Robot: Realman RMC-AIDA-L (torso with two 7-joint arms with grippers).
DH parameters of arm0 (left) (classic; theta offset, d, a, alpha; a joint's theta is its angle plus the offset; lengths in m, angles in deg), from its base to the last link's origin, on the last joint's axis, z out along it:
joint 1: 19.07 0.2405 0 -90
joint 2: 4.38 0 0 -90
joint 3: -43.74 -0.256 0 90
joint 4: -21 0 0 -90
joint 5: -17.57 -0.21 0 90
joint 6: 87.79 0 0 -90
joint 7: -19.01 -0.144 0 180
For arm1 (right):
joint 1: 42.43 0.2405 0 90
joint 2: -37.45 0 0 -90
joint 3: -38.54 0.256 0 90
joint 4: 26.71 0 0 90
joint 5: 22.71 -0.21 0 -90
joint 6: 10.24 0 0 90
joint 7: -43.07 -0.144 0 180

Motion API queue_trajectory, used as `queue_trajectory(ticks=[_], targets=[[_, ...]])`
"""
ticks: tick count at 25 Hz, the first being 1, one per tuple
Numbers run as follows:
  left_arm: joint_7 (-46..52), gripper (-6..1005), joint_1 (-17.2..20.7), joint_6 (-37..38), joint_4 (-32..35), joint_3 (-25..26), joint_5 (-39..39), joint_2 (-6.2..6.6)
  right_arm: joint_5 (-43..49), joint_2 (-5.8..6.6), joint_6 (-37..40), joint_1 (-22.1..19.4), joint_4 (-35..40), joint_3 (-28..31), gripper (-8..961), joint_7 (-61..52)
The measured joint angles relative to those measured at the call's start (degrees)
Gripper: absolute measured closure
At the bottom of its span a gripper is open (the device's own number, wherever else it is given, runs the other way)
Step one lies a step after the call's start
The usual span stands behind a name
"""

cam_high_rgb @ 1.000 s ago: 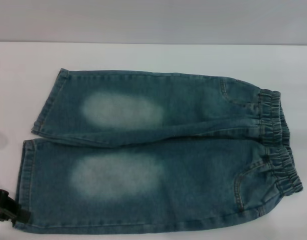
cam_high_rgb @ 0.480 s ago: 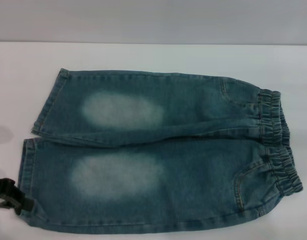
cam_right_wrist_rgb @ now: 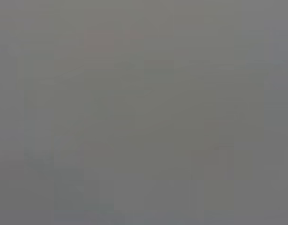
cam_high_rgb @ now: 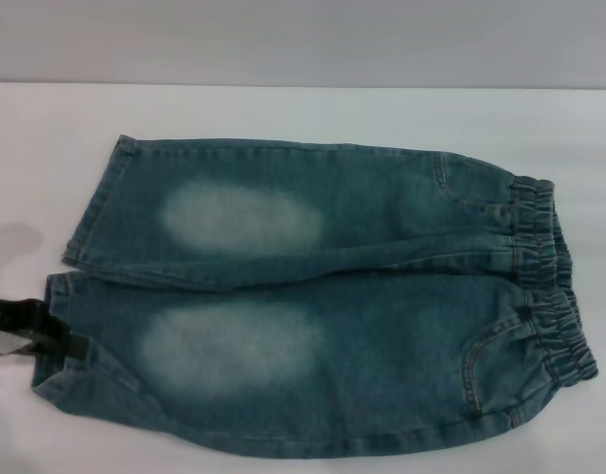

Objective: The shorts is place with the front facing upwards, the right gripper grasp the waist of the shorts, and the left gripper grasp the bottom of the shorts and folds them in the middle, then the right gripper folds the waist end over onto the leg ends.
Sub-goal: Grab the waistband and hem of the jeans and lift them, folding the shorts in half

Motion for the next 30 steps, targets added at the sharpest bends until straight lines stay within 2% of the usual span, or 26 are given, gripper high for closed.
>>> queue_trajectory(ticks=[1, 2, 3, 7, 11, 14, 17, 23, 30], targets=[[-0.2, 956, -0.3, -0.6, 0.0, 0.1, 0.1, -0.03, 5.8, 1.11, 0.9, -0.3, 3.1, -3.3, 454, -9.8], [-0.2, 955, -0.3, -0.6, 0.0, 0.1, 0.1, -0.03, 9.3, 1.71, 1.8, -0.4, 4.8, -5.0, 454, -14.7], [-0.4, 955, -0.5, -0.8, 0.0, 0.3, 0.1, -0.03, 9.3, 1.71, 1.8, -0.4, 4.8, -5.0, 454, -14.7], [-1.5, 953, -1.1, -1.3, 0.1, 2.2, 0.1, -0.03, 21.5, 4.27, 8.0, -0.1, 10.9, -9.8, 453, -30.7], [-2.0, 951, -1.5, -1.9, 0.6, 4.0, 0.1, -0.06, 35.6, 6.91, 19.5, 2.3, 16.7, -11.6, 453, -44.5], [-2.0, 950, -2.0, -2.3, 0.9, 4.9, 0.1, -0.11, 46.6, 8.16, 28.5, 5.4, 21.0, -12.1, 453, -52.1], [-2.2, 948, -2.7, -2.6, 1.0, 5.1, 0.2, -0.11, 60.8, 8.79, 37.9, 9.4, 24.3, -12.2, 453, -57.1], [-2.8, 945, -3.9, -4.0, 1.4, 5.1, 0.2, -0.28, 69.5, 8.86, 43.9, 11.5, 24.8, -14.7, 452, -58.2], [-2.8, 942, -4.8, -6.2, 1.4, 5.8, 0.2, -0.34, 74.4, 8.07, 46.3, 11.9, 24.8, -24.2, 452, -58.4]])
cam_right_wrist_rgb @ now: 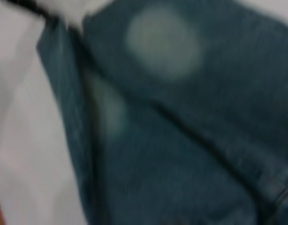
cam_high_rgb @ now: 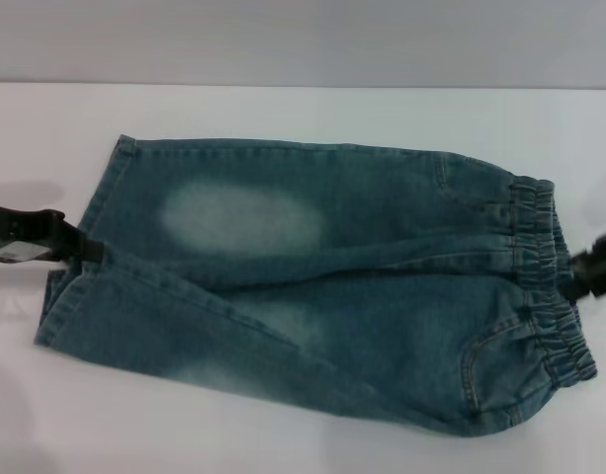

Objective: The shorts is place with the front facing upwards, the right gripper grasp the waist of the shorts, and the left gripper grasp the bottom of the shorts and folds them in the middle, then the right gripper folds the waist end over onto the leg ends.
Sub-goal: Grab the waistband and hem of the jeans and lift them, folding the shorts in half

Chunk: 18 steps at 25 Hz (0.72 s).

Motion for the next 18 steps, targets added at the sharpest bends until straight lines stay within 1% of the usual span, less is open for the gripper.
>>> queue_trajectory(ticks=[4, 6, 7, 8, 13, 18], targets=[[0.0, 940, -0.2, -0.8, 0.0, 0.2, 0.0, -0.01, 1.5, -0.52, 0.8, -0.2, 0.1, -4.3, 452, 0.2], [0.0, 939, -0.3, -1.1, 0.0, 0.2, 0.0, -0.05, 3.8, -0.74, 0.8, -0.2, 0.1, -4.9, 452, 0.3], [0.0, 938, -0.4, -1.2, 0.0, 0.2, 0.0, -0.11, 6.4, -1.1, 0.6, 0.0, 0.0, -5.0, 452, 0.3], [0.0, 938, -0.5, -1.4, 0.0, 0.2, 0.1, -0.14, 6.4, -1.1, 0.6, 0.0, 0.0, -5.0, 452, 0.3], [0.0, 936, -0.7, -2.1, 0.0, 0.2, 0.1, -0.3, 12.0, -2.63, -0.4, 0.5, -0.1, -5.1, 452, 0.3], [0.1, 933, -0.9, -2.3, 0.0, 0.1, 0.2, -0.35, 16.8, -4.71, -2.0, 1.2, -0.2, -5.1, 451, 0.3]])
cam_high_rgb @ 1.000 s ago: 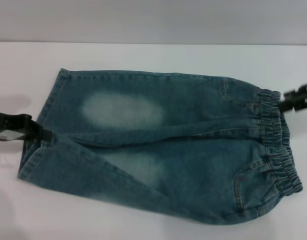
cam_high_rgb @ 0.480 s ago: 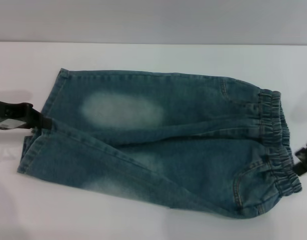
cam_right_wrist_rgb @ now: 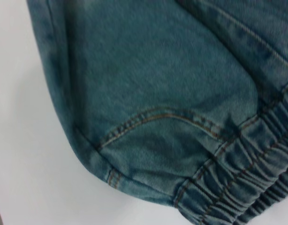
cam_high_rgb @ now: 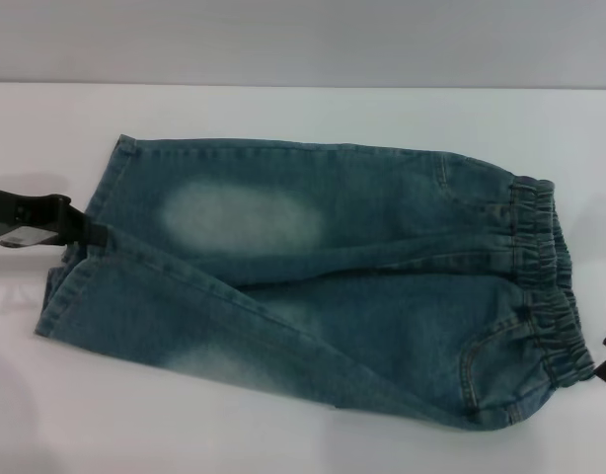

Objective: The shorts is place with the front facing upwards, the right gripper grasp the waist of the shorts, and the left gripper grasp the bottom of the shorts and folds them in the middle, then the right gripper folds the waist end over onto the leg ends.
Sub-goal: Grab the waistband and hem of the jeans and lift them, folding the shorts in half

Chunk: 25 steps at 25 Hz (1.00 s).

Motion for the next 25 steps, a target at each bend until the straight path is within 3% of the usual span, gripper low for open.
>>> queue_trajectory(ticks=[25], targets=[[0.0, 921, 0.0, -0.6, 0.1, 0.0, 0.5, -0.52, 0.0, -2.75, -2.9, 1.1, -1.6, -0.3, 456, 0.8]])
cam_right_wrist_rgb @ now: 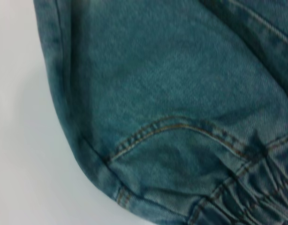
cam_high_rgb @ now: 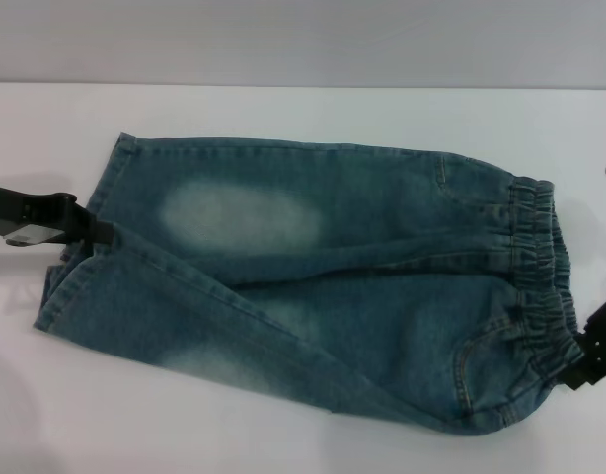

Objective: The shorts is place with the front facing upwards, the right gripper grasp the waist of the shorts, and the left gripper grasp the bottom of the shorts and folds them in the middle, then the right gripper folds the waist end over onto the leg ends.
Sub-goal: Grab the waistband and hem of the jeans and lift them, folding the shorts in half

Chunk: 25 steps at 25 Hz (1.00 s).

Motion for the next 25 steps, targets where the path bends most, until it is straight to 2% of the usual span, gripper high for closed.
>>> queue_trajectory(ticks=[7, 12, 23, 25], targets=[[0.0, 918, 0.0, 0.0, 0.0, 0.0, 0.0, -0.01, -3.5, 0.37, 1.3, 0.2, 0.8, 0.0, 458, 0.8], [-0.1, 915, -0.1, -0.3, 0.0, 0.0, 0.1, -0.09, -3.7, 0.2, 1.4, 0.4, 0.9, -0.3, 470, 1.0], [-0.1, 910, 0.0, -1.2, 0.0, 0.8, 0.8, 0.01, -3.7, 0.21, 0.6, 0.2, 0.6, -0.3, 652, 2.7], [-0.1, 909, -0.1, -1.5, 0.0, 1.2, 0.8, 0.08, -3.7, 0.28, 0.6, 0.1, 0.5, -0.3, 737, 3.0]])
